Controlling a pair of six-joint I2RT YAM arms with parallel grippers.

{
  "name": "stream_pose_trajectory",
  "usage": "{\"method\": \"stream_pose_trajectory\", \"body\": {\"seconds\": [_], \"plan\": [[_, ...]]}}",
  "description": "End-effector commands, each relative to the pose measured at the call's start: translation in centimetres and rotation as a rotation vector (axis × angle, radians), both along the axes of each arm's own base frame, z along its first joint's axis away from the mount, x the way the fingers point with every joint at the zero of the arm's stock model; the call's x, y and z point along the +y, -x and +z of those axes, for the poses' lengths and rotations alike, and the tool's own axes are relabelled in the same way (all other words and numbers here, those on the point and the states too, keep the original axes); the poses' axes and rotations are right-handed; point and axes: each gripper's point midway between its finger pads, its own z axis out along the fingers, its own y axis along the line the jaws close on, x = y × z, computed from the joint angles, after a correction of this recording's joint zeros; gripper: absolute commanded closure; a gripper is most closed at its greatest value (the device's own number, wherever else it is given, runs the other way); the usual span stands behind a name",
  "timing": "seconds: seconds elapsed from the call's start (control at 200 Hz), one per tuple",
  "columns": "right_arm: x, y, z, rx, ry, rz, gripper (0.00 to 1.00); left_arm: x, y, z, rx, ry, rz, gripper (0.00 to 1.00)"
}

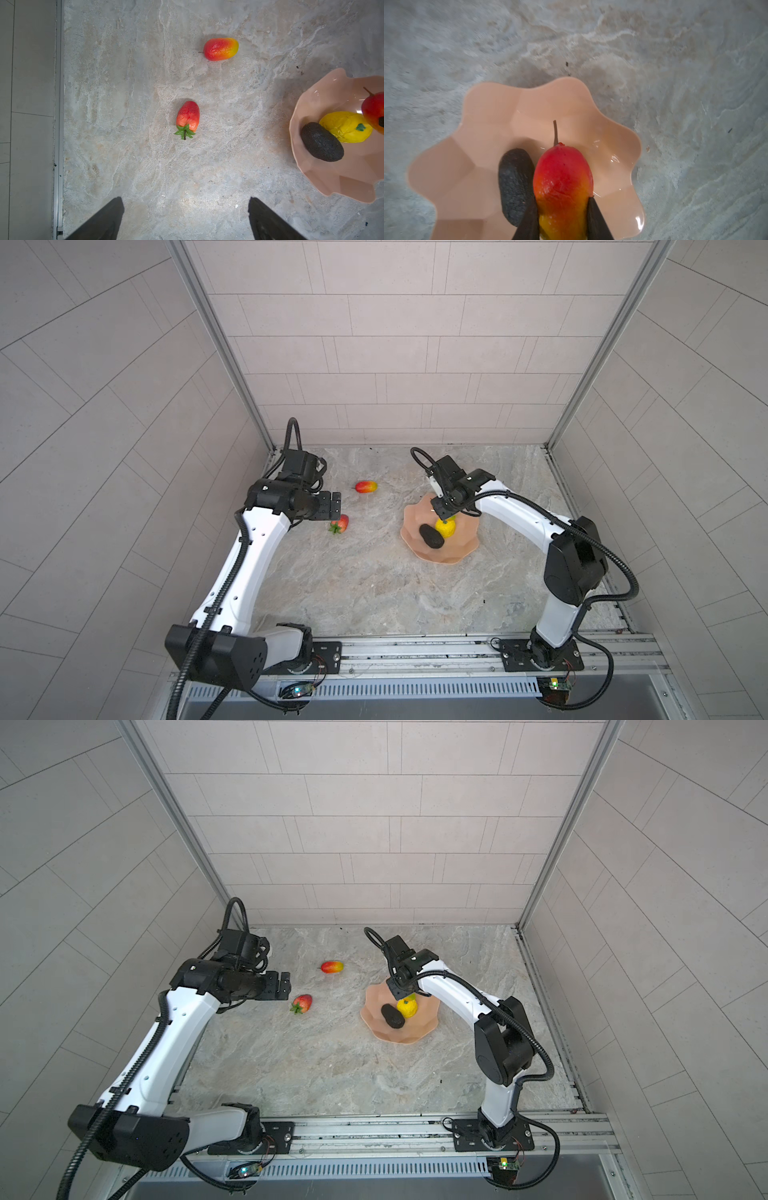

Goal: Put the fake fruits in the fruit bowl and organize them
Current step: 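Carry the mango into the bowl beside the lemon and release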

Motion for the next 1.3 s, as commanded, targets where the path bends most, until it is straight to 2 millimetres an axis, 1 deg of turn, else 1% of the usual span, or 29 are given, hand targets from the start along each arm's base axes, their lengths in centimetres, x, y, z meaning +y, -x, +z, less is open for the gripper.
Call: {"method": "stream_pose_trajectory", "body": {"seconds": [0.0, 0.135, 0.315, 0.4, 0.505, 0.666, 0.821, 1.061, 1.291], "plan": [[-2.0, -0.2, 1.2, -0.036, 0.035, -0.047, 0.81, -0.2, 0.3, 0.4, -0.007, 0.004, -0.003, 0.0], [-3.3, -0.6, 0.6, -0.031, 0.079, -0.065, 0.81, -0.1, 0.5, 0.4, -0.006, 0.004, 0.0, 0.0], [-4.6, -0.8, -1.3, 0.001, 0.1, -0.086, 0.81, 0.0, 0.5, 0.5, -0.005, 0.0, 0.0, 0.0], [-4.6, -0.7, -1.9, 0.01, 0.094, -0.086, 0.81, -0.1, 0.5, 0.4, 0.001, -0.001, -0.002, 0.0], [-4.5, -0.6, -2.6, 0.023, 0.077, -0.084, 0.79, -0.1, 0.4, 0.3, 0.003, 0.0, -0.002, 0.0], [-3.8, -0.5, -3.5, 0.05, 0.047, -0.078, 0.78, -0.2, 0.4, 0.2, 0.006, 0.0, -0.004, 0.0], [-3.3, -0.3, -4.0, 0.066, 0.03, -0.074, 0.73, -0.1, 0.6, 0.0, 0.009, -0.002, -0.005, 0.0], [-3.2, -0.1, -3.8, 0.069, 0.023, -0.072, 0.55, -0.2, 0.6, 0.1, 0.007, -0.001, -0.007, 0.0], [-3.2, -0.1, -3.0, 0.06, 0.024, -0.066, 0.38, -0.2, 0.8, 0.1, 0.007, 0.002, -0.007, 0.0]]}}
